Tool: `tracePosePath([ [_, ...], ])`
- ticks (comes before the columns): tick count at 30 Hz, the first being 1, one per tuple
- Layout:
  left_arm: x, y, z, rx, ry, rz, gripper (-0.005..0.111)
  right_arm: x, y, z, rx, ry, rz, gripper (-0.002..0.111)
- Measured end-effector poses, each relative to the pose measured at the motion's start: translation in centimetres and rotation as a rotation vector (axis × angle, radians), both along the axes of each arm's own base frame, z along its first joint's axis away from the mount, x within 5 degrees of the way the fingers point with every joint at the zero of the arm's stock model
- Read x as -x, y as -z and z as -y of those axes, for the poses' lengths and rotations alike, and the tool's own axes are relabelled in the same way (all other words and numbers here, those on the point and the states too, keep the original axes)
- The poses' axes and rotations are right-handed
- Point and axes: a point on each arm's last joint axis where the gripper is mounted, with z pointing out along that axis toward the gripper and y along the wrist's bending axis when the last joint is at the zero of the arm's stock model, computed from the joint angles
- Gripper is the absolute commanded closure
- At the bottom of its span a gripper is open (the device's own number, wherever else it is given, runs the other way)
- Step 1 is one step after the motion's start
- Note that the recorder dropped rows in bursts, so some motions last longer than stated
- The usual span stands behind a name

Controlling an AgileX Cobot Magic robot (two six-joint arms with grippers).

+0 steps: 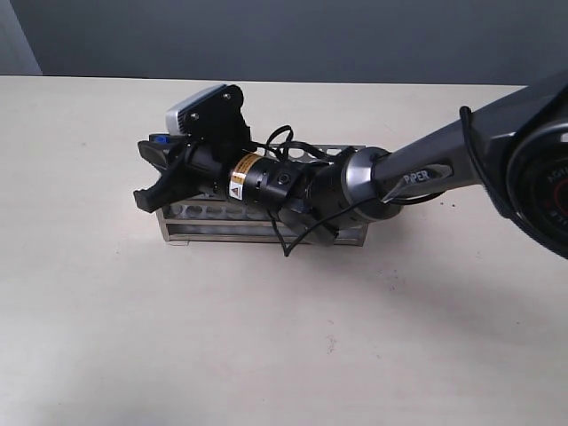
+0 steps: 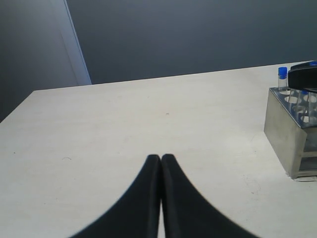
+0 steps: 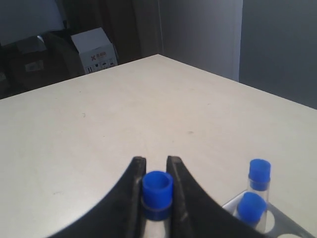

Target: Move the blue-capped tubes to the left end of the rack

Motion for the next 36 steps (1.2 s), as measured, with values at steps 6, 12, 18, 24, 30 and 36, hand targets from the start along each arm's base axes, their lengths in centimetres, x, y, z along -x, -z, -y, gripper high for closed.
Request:
tracePosePath([
  [6, 0.0, 0.0, 0.0, 0.0, 0.0, 0.0, 0.106, 0.0, 0.3, 0.0, -0.01, -0.004, 0.001, 0.108],
  [12, 0.0, 0.0, 0.0, 0.0, 0.0, 0.0, 0.106, 0.1, 1.3, -0.1, -0.018, -0.01, -0.004, 0.109],
  [18, 0.0, 0.0, 0.0, 0.0, 0.0, 0.0, 0.106, 0.1, 1.9, 0.0, 0.03, -0.009, -0.032, 0.079],
  [24, 0.0, 0.0, 0.0, 0.0, 0.0, 0.0, 0.106, 0.5, 2.3, -0.1, 0.072, -0.05, -0.055, 0.068],
  [30, 0.0, 0.0, 0.0, 0.0, 0.0, 0.0, 0.106, 0.5, -1.0, 0.0, 0.033, -0.048, 0.002, 0.068],
  [36, 0.0, 0.0, 0.0, 0.0, 0.0, 0.0, 0.106, 0.6, -4.3, 0.3, 0.026, -0.04, 0.071, 0.07],
])
